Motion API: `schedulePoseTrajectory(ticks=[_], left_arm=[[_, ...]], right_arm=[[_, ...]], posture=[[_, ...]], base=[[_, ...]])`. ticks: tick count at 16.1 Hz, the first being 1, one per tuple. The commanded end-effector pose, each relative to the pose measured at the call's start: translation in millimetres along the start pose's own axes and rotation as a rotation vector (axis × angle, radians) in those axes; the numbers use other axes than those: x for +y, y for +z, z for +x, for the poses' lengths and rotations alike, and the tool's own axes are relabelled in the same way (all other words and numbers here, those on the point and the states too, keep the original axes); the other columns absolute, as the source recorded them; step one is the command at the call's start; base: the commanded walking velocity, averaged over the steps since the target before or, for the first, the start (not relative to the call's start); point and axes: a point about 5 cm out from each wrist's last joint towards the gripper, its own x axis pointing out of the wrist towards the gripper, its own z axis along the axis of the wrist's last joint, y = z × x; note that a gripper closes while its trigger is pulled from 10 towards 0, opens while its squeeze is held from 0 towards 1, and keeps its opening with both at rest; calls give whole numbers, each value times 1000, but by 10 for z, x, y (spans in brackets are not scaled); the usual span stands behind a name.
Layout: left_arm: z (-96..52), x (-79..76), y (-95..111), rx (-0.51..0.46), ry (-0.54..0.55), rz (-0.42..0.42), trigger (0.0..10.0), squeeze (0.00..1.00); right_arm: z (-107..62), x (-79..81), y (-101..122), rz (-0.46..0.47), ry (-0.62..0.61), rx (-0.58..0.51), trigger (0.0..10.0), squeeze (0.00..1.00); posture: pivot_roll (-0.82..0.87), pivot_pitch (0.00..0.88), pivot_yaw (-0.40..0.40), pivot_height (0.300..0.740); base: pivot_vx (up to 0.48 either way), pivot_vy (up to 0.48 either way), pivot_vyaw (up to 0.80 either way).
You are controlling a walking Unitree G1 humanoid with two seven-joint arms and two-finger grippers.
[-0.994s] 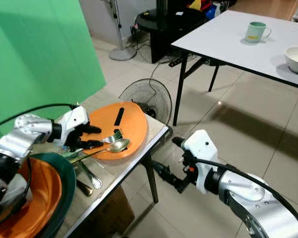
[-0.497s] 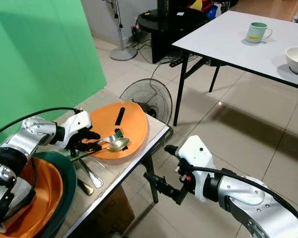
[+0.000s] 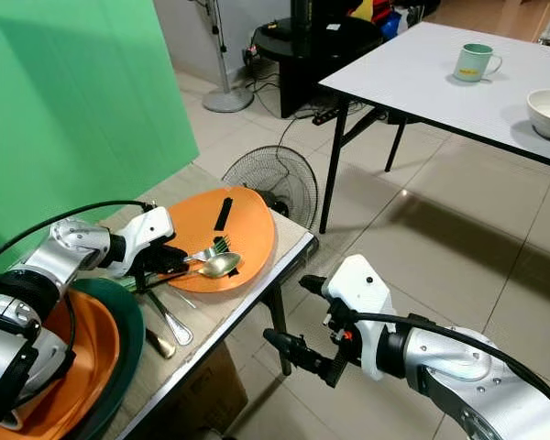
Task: Setting the table
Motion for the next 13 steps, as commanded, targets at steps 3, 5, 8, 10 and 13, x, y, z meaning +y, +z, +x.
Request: schedulePoseTrajectory(ticks=[3,5,8,10,13], left_arm=[[-10,41,-8,19,45,-4,0,0],[-24,69,4,18,71,-2,0,0],[-30,86,15,31,86,22,0,0],[-74,181,249,-72,123,44,0,0],[-216,345,636,-261,202,43,0,0]], right_arm=[[-2,32,53,-17,28,-10,10000,0],[6,26,59,-16,26,-12,10000,0],[26,22,70,-15,17,-22,10000,0],[-1,-19,100,-24,-47,-50,10000,0],[-29,-101,151,12,-171,-126,10000,0]], posture=[[-45,0,100,740],[-47,0,111,740],[-53,0,120,740],[-62,0,129,740],[-65,0,130,740]], base=[[0,0,0],[0,0,0],[0,0,0],[0,0,0],[0,0,0]])
